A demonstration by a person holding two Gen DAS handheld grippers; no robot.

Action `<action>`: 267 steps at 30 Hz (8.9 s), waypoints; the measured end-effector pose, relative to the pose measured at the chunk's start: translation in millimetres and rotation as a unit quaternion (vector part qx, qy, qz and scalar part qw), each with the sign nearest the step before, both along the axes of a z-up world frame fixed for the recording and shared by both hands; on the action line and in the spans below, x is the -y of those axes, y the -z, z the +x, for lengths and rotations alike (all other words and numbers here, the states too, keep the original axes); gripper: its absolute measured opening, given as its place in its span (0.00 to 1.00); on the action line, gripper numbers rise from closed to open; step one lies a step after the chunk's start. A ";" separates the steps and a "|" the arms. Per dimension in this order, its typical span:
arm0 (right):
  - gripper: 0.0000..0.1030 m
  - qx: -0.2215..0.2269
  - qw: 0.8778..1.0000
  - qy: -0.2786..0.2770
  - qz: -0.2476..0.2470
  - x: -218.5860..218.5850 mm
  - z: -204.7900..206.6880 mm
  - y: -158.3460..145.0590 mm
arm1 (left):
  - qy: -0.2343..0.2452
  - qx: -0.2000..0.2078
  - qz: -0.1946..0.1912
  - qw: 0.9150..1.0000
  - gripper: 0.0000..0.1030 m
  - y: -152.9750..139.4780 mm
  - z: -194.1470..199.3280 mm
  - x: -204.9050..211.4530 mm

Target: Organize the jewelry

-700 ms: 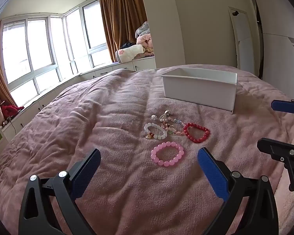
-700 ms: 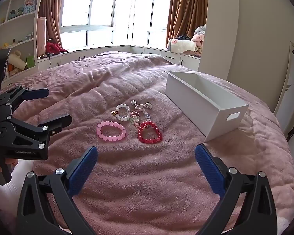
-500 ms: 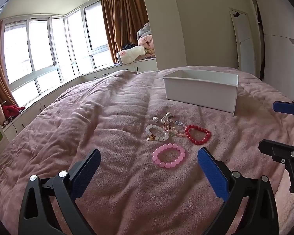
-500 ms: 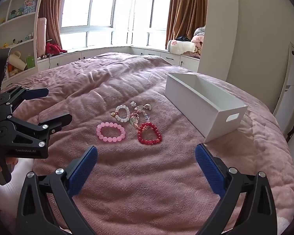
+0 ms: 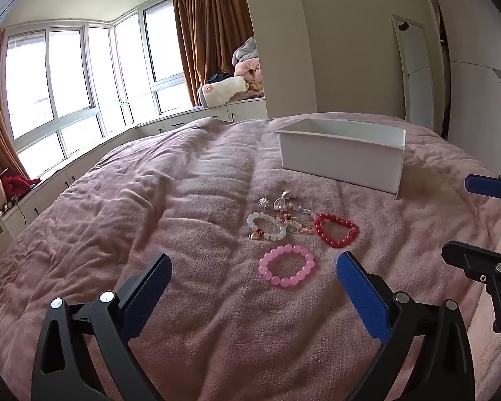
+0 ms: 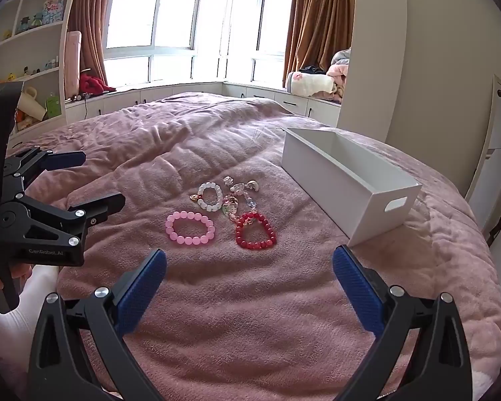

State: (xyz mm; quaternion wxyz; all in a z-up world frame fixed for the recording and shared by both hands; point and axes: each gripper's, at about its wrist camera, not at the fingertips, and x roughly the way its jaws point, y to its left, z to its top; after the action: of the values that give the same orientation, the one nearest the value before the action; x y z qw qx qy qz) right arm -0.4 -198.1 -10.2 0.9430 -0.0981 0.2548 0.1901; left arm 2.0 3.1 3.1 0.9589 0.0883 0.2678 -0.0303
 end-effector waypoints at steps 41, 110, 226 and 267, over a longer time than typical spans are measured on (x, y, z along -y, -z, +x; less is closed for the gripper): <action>0.96 0.004 1.000 -0.001 0.005 -1.5 -3.1 -1.9 | -0.019 0.010 -0.019 1.000 0.68 -1.7 -2.8 -8.4; 0.61 -0.143 0.986 -0.037 -0.071 -21.1 195.8 60.2 | -0.042 -0.126 -0.038 0.990 0.96 82.2 122.3 -24.3; 0.61 -0.046 0.985 0.057 0.158 148.4 301.8 -52.3 | 0.084 -0.242 -0.077 0.964 0.16 94.2 312.2 103.9; 0.66 -0.076 0.987 0.053 0.128 141.7 309.1 -38.4 | 0.093 -0.135 -0.107 0.981 0.17 -34.6 373.0 164.7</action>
State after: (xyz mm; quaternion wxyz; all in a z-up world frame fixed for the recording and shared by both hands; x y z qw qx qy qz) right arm 308.7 -339.9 28.2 0.9343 0.0514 0.3046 0.1779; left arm 375.0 -161.5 37.7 0.9108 0.0048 0.3808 -0.1594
